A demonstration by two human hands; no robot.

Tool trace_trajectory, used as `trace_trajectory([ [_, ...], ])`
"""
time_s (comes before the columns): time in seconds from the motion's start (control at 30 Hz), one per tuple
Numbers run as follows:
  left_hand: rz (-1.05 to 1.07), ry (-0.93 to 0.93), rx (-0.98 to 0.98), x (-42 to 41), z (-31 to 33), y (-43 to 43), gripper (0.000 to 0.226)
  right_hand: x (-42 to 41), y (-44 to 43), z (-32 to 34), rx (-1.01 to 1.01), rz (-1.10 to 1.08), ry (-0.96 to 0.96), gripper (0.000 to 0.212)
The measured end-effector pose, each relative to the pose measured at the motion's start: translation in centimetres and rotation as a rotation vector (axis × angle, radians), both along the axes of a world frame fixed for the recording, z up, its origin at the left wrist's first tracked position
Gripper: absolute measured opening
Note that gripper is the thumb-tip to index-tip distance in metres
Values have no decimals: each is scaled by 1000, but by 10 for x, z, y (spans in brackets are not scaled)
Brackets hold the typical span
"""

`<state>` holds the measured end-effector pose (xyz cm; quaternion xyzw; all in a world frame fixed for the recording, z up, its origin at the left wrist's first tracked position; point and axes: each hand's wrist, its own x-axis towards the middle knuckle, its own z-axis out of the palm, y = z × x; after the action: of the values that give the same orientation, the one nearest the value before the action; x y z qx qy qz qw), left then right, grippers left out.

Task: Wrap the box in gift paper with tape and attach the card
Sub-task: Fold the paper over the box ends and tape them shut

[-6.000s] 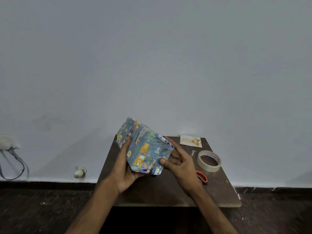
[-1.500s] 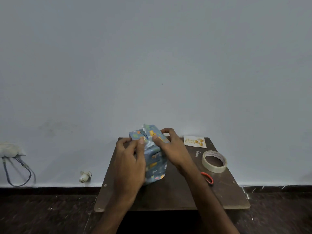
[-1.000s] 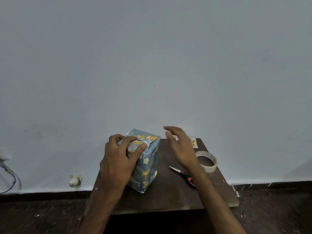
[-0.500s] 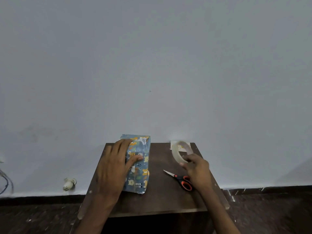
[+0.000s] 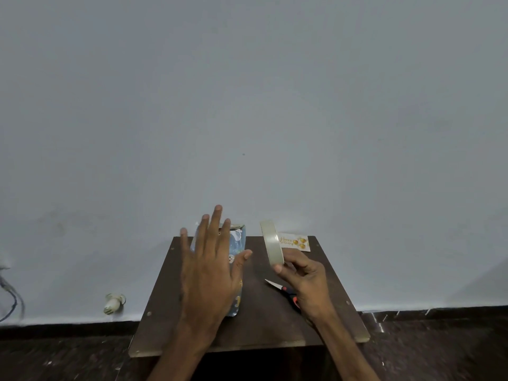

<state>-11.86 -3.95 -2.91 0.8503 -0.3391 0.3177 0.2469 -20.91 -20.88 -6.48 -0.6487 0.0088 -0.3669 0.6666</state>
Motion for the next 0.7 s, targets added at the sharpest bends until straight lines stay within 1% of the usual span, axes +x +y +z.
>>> trace_trajectory([
  [0.07,-148,60,-179,-12,2,-14,66,-3,3,3,15,6,-18,23],
  [0.17,-291,265,-378,-30,4,-37,51,-8,4,5,63,42,-29,24],
  [0.27,-424,450,-545,-44,9,-52,37,-16,2,5,-9,27,1,34],
  [0.33,-502,481,-614,-49,9,-59,27,-24,-4,5,-57,-19,38,33],
  [0.43,-611,555,-604,-53,-1,-63,27,-39,-20,10,-35,-93,34,23],
  [0.5,-608,627,-558,-53,-13,-65,28,-47,-30,16,-6,-162,9,20],
  [0.57,-583,683,-518,-51,-21,-65,18,-50,-34,24,-22,-204,12,20],
  [0.63,-582,668,-472,-51,-27,-65,9,-51,-34,28,-80,-213,36,20],
  [0.7,-591,628,-421,-52,-29,-64,7,-50,-32,28,-107,-196,64,23],
])
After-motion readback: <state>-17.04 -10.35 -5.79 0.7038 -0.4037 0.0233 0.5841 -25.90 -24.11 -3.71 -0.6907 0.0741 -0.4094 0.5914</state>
